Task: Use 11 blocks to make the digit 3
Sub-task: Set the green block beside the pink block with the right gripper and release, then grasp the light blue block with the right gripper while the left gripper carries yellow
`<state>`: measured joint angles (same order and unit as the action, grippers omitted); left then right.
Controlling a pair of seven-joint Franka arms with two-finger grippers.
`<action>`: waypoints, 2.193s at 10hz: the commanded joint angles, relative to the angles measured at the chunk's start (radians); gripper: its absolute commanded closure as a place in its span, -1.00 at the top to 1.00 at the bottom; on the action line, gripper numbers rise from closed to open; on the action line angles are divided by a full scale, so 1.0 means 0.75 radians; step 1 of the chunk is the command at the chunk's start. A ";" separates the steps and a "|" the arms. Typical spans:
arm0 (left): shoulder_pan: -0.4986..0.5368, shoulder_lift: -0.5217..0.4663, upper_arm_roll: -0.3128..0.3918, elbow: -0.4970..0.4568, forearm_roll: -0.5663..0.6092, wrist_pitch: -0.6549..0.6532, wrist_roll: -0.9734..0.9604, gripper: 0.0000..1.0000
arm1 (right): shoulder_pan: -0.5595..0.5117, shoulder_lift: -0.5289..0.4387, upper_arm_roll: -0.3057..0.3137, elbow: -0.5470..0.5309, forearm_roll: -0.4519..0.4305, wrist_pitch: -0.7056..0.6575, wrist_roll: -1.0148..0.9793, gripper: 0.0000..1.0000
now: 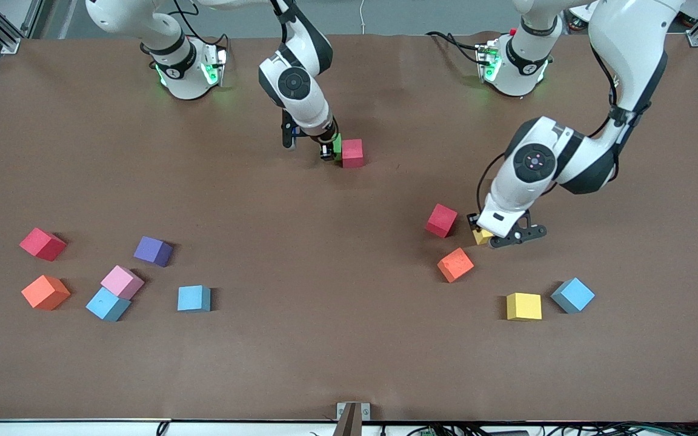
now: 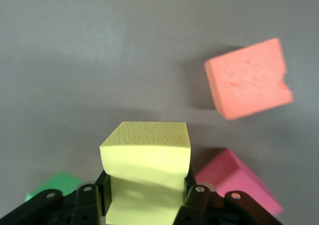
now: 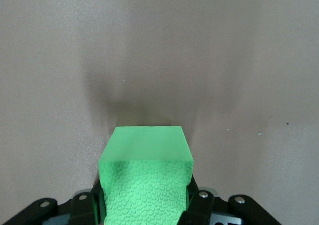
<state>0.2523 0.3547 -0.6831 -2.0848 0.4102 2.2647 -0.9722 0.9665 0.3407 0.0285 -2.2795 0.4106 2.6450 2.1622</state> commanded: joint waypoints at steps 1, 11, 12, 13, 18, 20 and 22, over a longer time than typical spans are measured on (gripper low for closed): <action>0.005 -0.023 -0.121 0.033 -0.015 -0.131 -0.257 -0.59 | 0.014 0.014 -0.011 0.008 0.007 0.012 0.007 1.00; -0.013 -0.005 -0.343 0.080 -0.087 -0.138 -0.874 -0.58 | -0.488 -0.297 -0.032 -0.014 -0.038 -0.403 -0.747 1.00; -0.007 -0.005 -0.345 0.080 -0.089 -0.138 -0.896 -0.58 | -0.568 -0.291 -0.032 -0.020 -0.097 -0.403 -0.849 1.00; -0.056 -0.005 -0.341 0.104 -0.123 -0.138 -0.931 -0.58 | -0.650 -0.287 -0.032 -0.020 -0.136 -0.403 -1.012 1.00; -0.444 -0.007 -0.023 0.111 -0.189 -0.158 -1.094 -0.58 | -0.932 -0.252 -0.030 0.104 -0.367 -0.387 -1.643 1.00; -0.910 -0.064 0.454 0.111 -0.364 -0.173 -1.087 -0.58 | -0.982 -0.176 -0.030 0.210 -0.412 -0.395 -1.891 1.00; -1.093 -0.094 0.671 0.100 -0.469 -0.175 -1.064 -0.58 | -1.023 -0.131 -0.030 0.296 -0.412 -0.405 -2.233 1.00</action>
<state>-0.5076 0.3306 -0.2529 -2.0032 0.0984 2.1590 -1.7819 0.2338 0.1999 -0.0131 -2.1222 0.1216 2.3558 0.6137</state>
